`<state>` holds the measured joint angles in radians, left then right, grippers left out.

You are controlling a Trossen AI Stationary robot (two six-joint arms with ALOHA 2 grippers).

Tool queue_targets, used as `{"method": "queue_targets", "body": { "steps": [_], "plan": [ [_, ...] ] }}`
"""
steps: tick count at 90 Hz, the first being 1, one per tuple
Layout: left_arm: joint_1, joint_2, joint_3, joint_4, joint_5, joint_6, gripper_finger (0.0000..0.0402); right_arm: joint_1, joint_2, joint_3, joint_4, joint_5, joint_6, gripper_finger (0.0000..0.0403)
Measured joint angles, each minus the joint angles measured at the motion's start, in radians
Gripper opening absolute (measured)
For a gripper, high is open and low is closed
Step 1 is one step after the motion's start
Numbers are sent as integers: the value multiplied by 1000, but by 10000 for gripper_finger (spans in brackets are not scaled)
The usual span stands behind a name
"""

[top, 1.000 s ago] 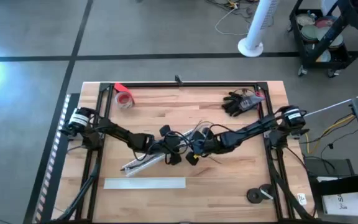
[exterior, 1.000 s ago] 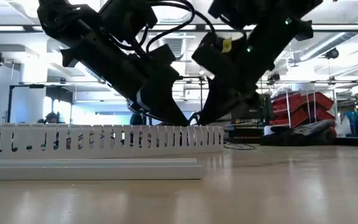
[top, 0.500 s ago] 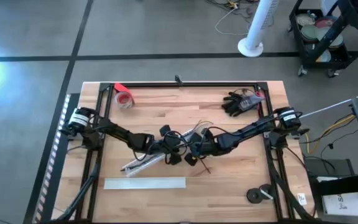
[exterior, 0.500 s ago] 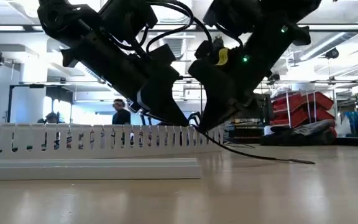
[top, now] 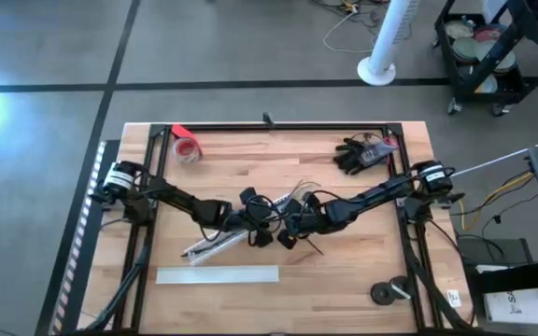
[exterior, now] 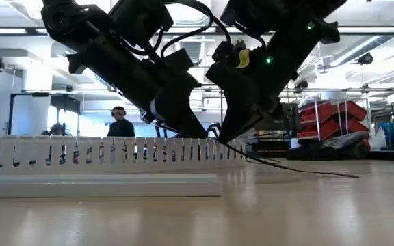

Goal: Ziptie cables
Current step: Put the zip-tied cables in the cable duct

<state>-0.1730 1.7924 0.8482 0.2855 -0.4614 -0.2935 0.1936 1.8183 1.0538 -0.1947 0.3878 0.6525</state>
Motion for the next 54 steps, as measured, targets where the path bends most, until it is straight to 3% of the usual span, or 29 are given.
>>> {"method": "queue_targets", "body": {
  "steps": [38,54],
  "plan": [
    [0,0,0,-2,0,0,98,-35,0,-31,83,-82,-29,55],
    [0,0,0,-2,0,0,98,-39,0,-31,81,-82,-35,27]
  ]
}}
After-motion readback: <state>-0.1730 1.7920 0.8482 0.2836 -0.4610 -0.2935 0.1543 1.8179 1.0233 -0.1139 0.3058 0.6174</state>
